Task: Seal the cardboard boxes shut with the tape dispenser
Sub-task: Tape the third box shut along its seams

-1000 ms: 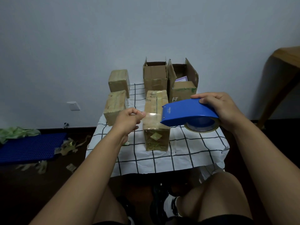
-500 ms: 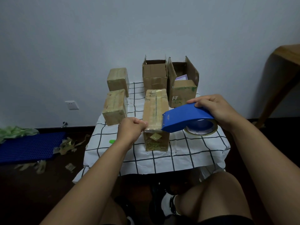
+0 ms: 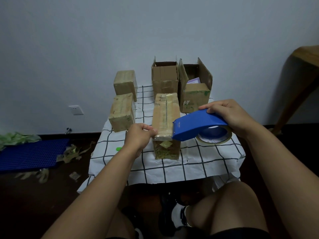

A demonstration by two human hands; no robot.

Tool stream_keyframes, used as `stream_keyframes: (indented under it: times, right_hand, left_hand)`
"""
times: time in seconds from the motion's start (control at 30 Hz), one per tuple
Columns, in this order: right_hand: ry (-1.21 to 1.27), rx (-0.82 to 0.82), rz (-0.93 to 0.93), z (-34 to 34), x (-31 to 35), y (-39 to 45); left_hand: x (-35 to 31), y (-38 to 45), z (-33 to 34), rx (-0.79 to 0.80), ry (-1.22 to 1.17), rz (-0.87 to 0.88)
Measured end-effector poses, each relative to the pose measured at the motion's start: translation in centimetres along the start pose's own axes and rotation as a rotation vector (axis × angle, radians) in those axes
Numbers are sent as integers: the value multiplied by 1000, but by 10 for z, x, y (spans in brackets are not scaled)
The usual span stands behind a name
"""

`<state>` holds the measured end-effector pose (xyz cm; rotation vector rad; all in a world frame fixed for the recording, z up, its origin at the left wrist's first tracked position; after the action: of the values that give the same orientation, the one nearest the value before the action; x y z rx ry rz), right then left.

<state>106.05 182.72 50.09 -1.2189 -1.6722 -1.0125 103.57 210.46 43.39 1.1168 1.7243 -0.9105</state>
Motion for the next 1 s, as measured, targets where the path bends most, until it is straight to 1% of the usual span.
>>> stream_keyframes:
  times: [0.13,0.23,0.3,0.37,0.47,0.53,0.63,0.7,0.73,0.77,0.8,0.83,0.87,0.9,0.93,0.97,1.0]
  right_hand:
    - [11,7,11,3,-2,-1]
    - [13,4,30,5,-6,-2]
    - [23,-6,47,6,-10,-3]
    - [40,-15,62,6,-14,-3]
    - [55,-22,72,6,-17,-4]
    - [55,-28,80,6,-20,-4]
    - [47,-42,89,5,-23,-4]
    - [45,-50,93,5,-24,-4]
    - [42,-49,94,5,-24,-4]
    - [43,-47,94,5,-24,-5]
    - [48,-46,92,5,-24,-4]
    - [55,-44,91,5,-25,-4]
    - [60,-41,89,4,-25,-4]
    - [60,-40,88,5,-25,-4]
    - [57,-39,88,4,-25,-4]
    - [53,-39,89,4,-24,-3]
    - [51,-38,88,4,-24,-3]
  left_hand:
    - [5,3,-1,-5,4,-32]
    - [12,3,-1,14,-34,-111]
    - [19,1,0,78,-130,-221]
    - [26,-4,4,182,-295,-338]
    - [35,-11,15,258,-490,-421]
    - [36,-12,21,241,-584,-418]
    - [37,-15,26,190,-643,-399]
    - [40,-17,27,131,-631,-422]
    - [42,-17,25,73,-573,-418]
    - [42,-17,21,-17,-467,-364]
    - [39,-16,15,-137,-318,-235]
    - [33,-17,10,-244,-156,-23]
    - [20,-23,7,-289,-3,246]
    - [7,-31,9,-268,151,512]
    - [-1,-40,15,-209,303,710]
    - [-4,-45,23,-154,436,833]
    - [-5,-50,29,-115,537,890]
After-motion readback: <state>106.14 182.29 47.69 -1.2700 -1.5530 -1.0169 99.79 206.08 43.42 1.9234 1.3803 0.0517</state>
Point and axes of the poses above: each hand's wrist, its own y-axis towards the middle knuckle, its own z-axis out of the palm, x = y × z, the point moved 4 cm from there along y, towards the middle knuckle, and after that the axes turned 2 degrees about -x, right-handed, at the moved point
